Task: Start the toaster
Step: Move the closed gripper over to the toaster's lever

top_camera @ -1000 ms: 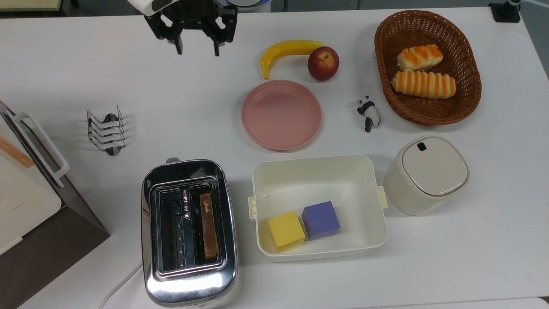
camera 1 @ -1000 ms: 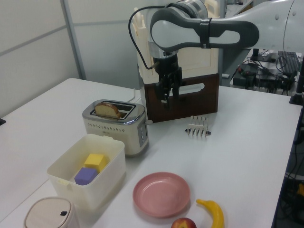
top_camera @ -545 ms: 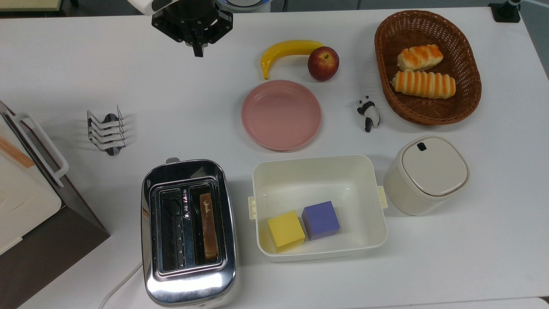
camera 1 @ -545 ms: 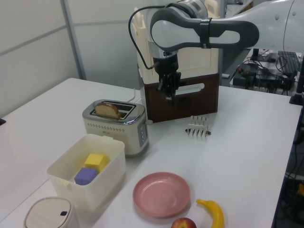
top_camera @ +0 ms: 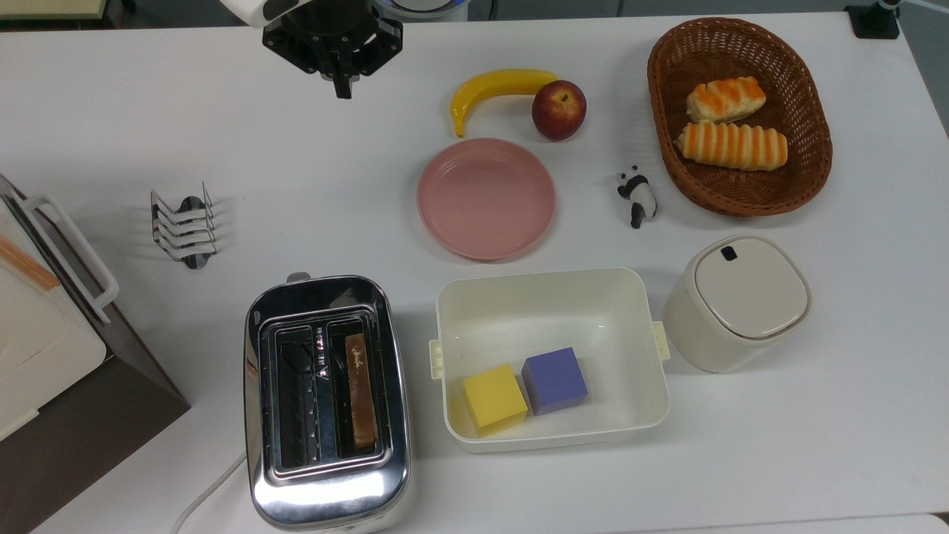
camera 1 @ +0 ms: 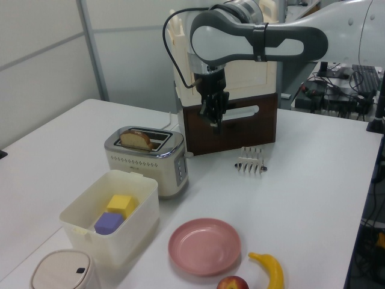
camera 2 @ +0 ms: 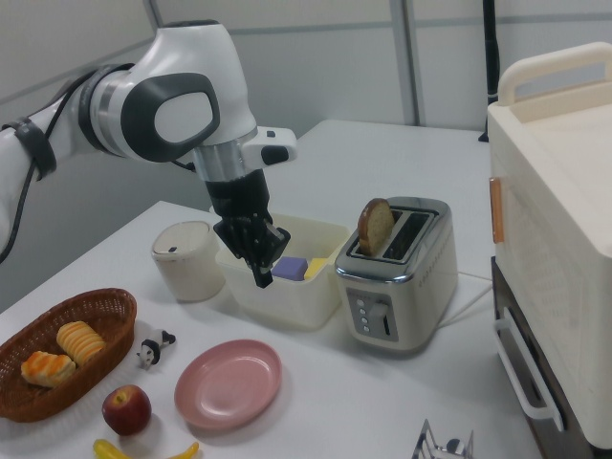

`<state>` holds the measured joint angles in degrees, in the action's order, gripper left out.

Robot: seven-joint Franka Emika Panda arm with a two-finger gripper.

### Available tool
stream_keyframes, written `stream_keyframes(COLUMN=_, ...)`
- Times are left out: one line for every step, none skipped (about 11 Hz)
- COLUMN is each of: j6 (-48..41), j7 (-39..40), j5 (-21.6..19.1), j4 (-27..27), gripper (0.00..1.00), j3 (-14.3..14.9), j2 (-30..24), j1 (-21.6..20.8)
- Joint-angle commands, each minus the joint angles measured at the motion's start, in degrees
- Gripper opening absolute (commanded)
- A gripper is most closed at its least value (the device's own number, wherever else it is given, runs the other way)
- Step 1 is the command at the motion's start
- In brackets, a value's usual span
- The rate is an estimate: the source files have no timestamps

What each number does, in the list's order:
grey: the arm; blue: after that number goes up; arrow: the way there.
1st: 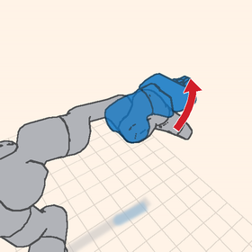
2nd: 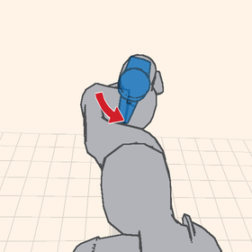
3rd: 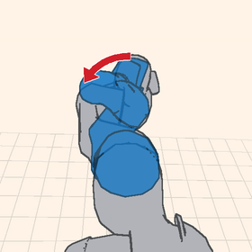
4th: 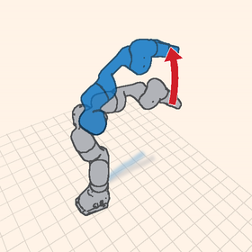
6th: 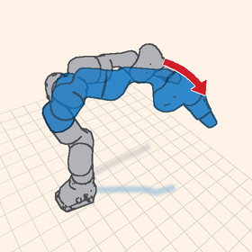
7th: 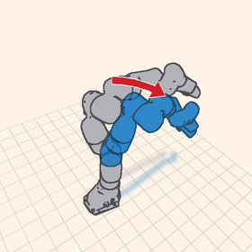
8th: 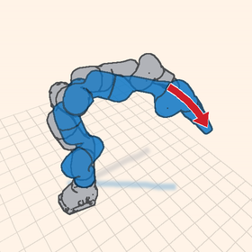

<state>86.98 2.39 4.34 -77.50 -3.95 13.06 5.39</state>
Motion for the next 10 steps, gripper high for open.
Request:
stream_keyframes(j6=4.06, j7=1.65, j5=0.05, j4=-1.87, gripper=0.00, j3=0.43, j2=-0.33, j1=-0.20)
stream_keyframes(j6=5.11, j7=1.65, j5=0.23, j4=-1.78, gripper=0.00, j3=0.52, j2=0.47, j1=-0.20)
stream_keyframes(j6=5.56, j7=2.35, j5=0.32, j4=-1.78, gripper=0.00, j3=0.52, j2=1.17, j1=-0.20)
stream_keyframes(j6=5.65, j7=2.53, j5=0.32, j4=-1.78, gripper=0.00, j3=0.52, j2=1.26, j1=-0.11)
stream_keyframes(j6=5.83, j7=2.96, j5=0.32, j4=-1.69, gripper=0.00, j3=0.52, j2=1.61, j1=0.50)
stream_keyframes(j6=8.18, j7=3.84, j5=0.15, j4=-1.69, gripper=0.00, j3=0.52, j2=1.79, j1=1.37)
stream_keyframes(j6=11.68, j7=4.28, j5=0.23, j4=-1.78, gripper=0.00, j3=0.52, j2=2.31, j1=1.90)
stream_keyframes(j6=14.33, j7=4.37, j5=0.32, j4=-1.69, gripper=0.00, j3=0.52, j2=3.63, j1=2.69)
stream_keyframes(j6=16.44, j7=4.55, j5=0.41, j4=-1.69, gripper=0.00, j3=0.52, j2=4.77, j1=3.22)
stream_keyframes(j6=19.25, j7=4.46, j5=0.32, j4=-1.69, gripper=0.00, j3=0.52, j2=5.65, j1=3.66)
